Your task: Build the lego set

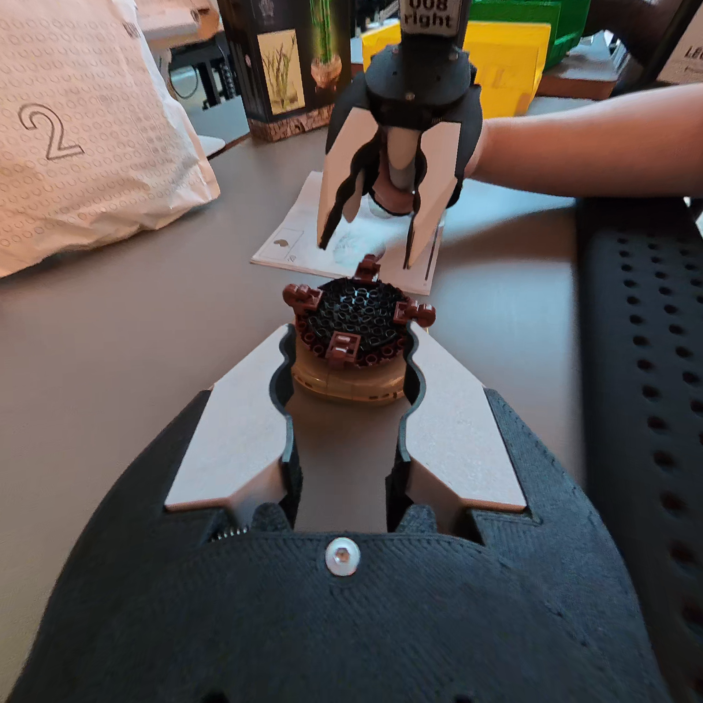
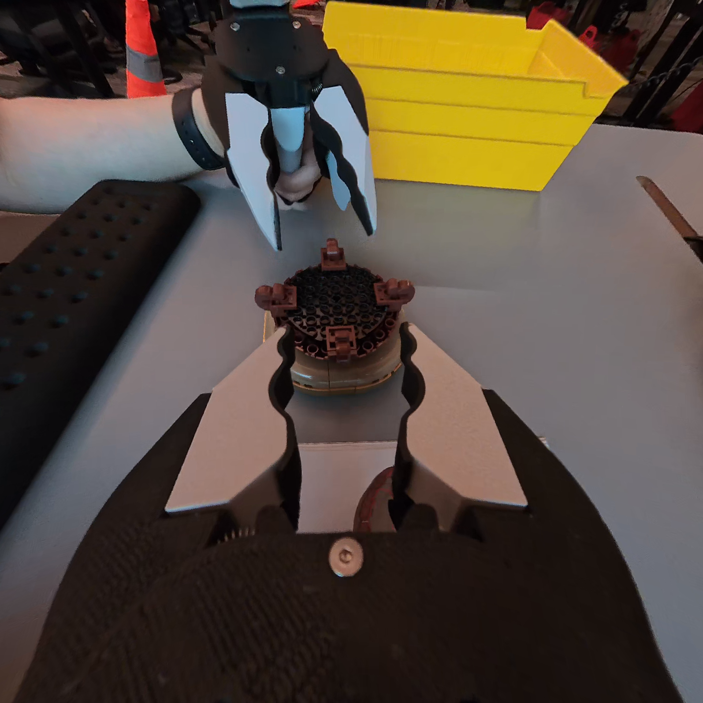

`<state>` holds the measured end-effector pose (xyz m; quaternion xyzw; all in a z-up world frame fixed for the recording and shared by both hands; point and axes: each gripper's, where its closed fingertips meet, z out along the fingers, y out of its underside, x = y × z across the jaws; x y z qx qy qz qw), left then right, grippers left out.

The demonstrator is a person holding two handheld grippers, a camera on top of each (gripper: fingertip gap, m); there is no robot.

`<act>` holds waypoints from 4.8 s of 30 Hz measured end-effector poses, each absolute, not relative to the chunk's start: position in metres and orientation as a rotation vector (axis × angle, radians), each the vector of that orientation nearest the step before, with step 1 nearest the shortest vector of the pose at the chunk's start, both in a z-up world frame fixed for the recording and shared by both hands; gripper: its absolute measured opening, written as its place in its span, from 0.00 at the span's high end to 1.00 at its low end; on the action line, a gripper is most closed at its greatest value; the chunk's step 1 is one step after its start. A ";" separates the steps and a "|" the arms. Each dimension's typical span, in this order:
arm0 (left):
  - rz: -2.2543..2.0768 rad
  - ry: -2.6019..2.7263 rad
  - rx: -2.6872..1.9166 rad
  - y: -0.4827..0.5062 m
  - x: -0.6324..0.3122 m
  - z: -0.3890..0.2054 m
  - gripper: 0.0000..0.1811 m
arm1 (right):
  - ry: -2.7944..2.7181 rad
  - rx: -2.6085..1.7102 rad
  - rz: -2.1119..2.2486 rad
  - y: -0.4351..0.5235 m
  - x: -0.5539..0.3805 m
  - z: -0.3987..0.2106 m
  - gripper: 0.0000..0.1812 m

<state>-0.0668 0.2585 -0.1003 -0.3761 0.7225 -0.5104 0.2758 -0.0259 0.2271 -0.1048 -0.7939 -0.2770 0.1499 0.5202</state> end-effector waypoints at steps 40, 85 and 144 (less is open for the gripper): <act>-1.136 2.108 -0.928 0.246 -0.051 -0.118 0.92 | -0.801 -2.107 0.295 0.246 -0.048 -0.118 0.97; -1.394 1.849 -1.065 0.268 -0.063 -0.097 0.79 | -0.576 -1.895 0.474 0.230 -0.020 -0.085 0.81; -1.445 1.949 -1.638 0.245 -0.102 -0.142 0.62 | -0.742 -2.184 0.312 0.248 -0.049 -0.167 0.39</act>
